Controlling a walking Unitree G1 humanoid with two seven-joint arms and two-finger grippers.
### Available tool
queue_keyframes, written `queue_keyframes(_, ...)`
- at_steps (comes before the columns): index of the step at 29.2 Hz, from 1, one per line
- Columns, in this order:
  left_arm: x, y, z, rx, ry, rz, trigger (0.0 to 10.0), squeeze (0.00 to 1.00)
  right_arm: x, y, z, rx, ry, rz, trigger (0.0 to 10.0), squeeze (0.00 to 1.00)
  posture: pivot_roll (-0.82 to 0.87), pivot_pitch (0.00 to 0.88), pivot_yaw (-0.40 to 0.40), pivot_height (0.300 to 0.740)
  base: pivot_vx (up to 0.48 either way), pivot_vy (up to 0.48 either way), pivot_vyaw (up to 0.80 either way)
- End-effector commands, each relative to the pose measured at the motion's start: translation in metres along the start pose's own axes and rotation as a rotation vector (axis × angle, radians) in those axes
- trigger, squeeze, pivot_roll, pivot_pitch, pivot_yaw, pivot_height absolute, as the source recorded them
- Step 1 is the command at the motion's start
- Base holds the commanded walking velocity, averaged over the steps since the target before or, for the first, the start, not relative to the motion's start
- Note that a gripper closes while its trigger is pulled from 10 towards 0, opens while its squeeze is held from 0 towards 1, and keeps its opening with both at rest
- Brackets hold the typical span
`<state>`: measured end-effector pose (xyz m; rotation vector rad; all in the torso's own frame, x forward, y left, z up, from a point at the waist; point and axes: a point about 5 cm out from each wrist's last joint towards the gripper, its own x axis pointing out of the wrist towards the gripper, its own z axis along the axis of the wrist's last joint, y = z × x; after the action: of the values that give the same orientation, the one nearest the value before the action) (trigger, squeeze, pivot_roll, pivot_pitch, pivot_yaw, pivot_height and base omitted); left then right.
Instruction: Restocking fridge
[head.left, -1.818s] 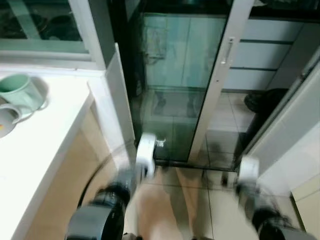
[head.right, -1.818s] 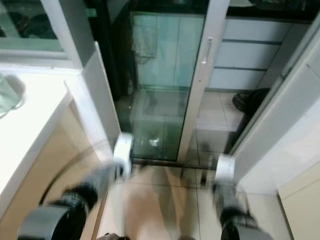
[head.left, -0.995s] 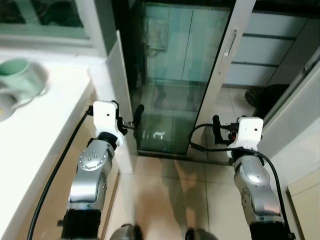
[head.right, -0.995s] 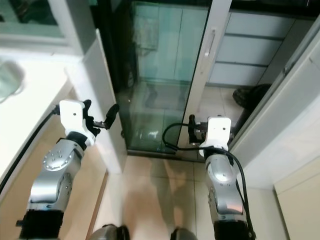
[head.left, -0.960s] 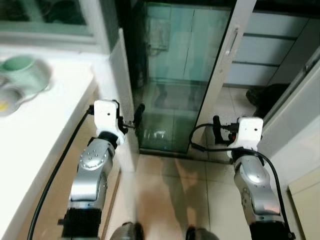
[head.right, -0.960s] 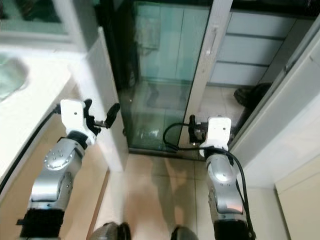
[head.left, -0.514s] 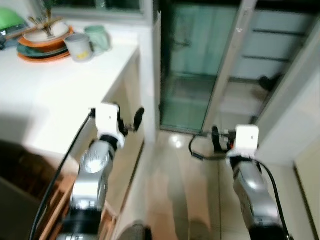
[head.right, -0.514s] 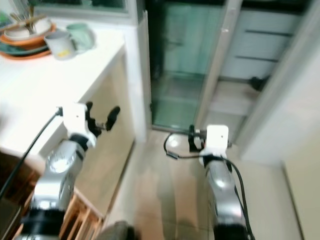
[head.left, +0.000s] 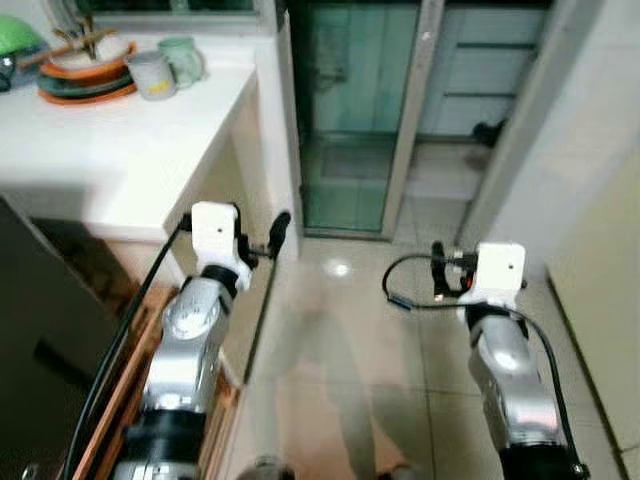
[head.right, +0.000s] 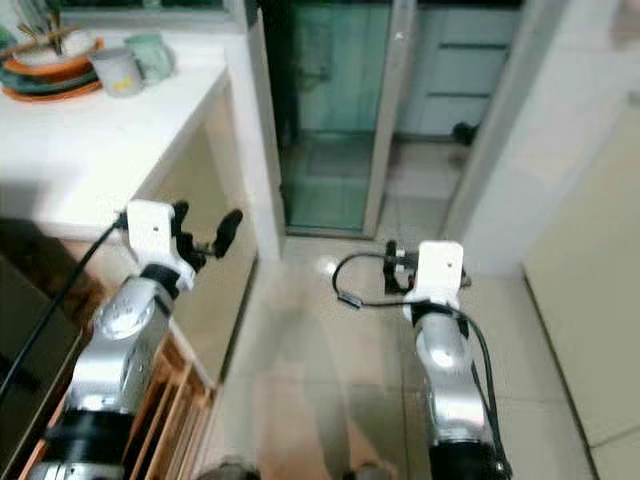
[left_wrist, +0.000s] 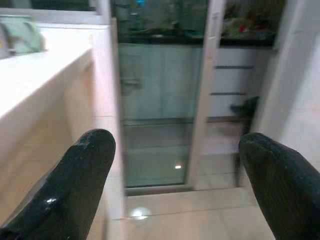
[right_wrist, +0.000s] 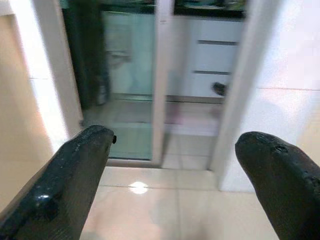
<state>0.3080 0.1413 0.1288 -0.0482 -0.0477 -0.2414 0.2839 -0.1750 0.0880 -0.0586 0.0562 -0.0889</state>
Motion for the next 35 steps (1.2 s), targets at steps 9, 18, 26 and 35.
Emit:
queue_keyframes(9,0.0026,0.0013,0.0011,0.042,-0.008,0.003,10.0,0.0,0.0037,0.0029,0.0015,0.008,-0.008,0.008,10.0,0.0,-0.09,0.0,0.046,0.74,-0.377,0.0,0.0)
queue_keyframes(18,-0.0001,0.0045,-0.0026,0.078,-0.001,0.011,10.0,0.0,0.0038,0.0059,-0.0001,0.011,-0.003,0.018,10.0,0.0,-0.09,0.0,0.048,0.74,-0.379,0.0,0.0)
queue_keyframes(26,-0.0003,0.0049,-0.0045,0.076,0.006,0.019,10.0,0.0,0.0051,0.0029,-0.0026,0.0,0.004,0.024,10.0,0.0,-0.09,0.0,0.045,0.74,-0.376,0.0,0.0)
queue_keyframes(35,-0.0023,0.0095,-0.0063,0.051,0.018,0.061,10.0,0.0,0.0039,0.0072,-0.0058,0.004,0.01,0.035,10.0,0.0,-0.08,0.0,0.046,0.74,-0.376,0.0,0.0)
